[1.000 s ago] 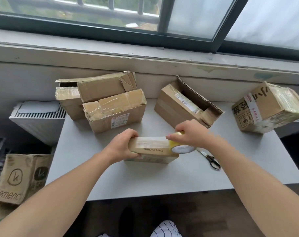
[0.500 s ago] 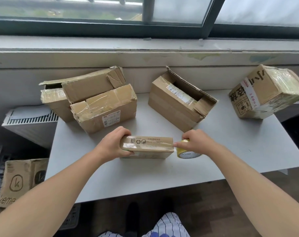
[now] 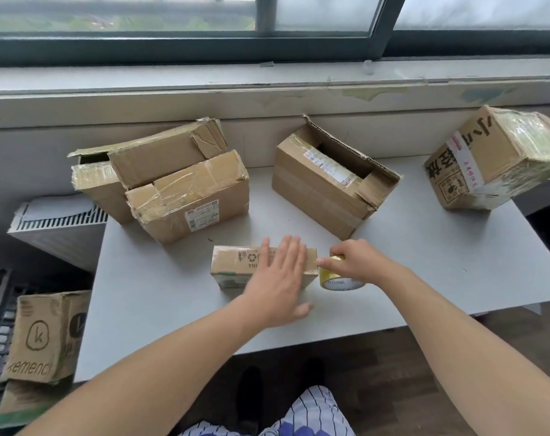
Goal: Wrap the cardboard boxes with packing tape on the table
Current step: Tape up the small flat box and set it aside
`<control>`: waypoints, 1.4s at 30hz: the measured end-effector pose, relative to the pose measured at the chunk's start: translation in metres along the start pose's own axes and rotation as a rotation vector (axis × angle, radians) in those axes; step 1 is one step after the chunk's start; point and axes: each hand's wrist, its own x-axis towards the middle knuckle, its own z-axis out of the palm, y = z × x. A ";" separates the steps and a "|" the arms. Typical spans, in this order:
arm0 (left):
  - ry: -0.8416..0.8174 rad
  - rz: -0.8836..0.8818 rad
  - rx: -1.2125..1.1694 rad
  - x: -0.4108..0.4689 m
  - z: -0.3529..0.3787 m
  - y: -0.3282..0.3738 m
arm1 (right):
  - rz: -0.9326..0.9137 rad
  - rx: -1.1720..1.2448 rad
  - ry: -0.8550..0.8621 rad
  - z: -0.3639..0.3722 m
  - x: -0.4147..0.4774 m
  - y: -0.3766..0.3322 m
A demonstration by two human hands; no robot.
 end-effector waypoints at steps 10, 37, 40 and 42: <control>-0.004 -0.049 -0.029 0.046 -0.016 -0.001 | 0.018 0.056 0.070 -0.005 -0.010 -0.007; 0.175 -0.128 -0.531 0.028 -0.010 -0.020 | -0.163 -0.229 0.253 -0.062 -0.028 -0.037; 0.231 -0.116 -0.502 0.028 -0.004 -0.020 | -0.099 -0.140 0.198 -0.047 -0.023 -0.021; 0.274 -0.106 -0.450 0.030 0.003 -0.019 | -0.069 -0.076 0.160 -0.032 -0.020 -0.012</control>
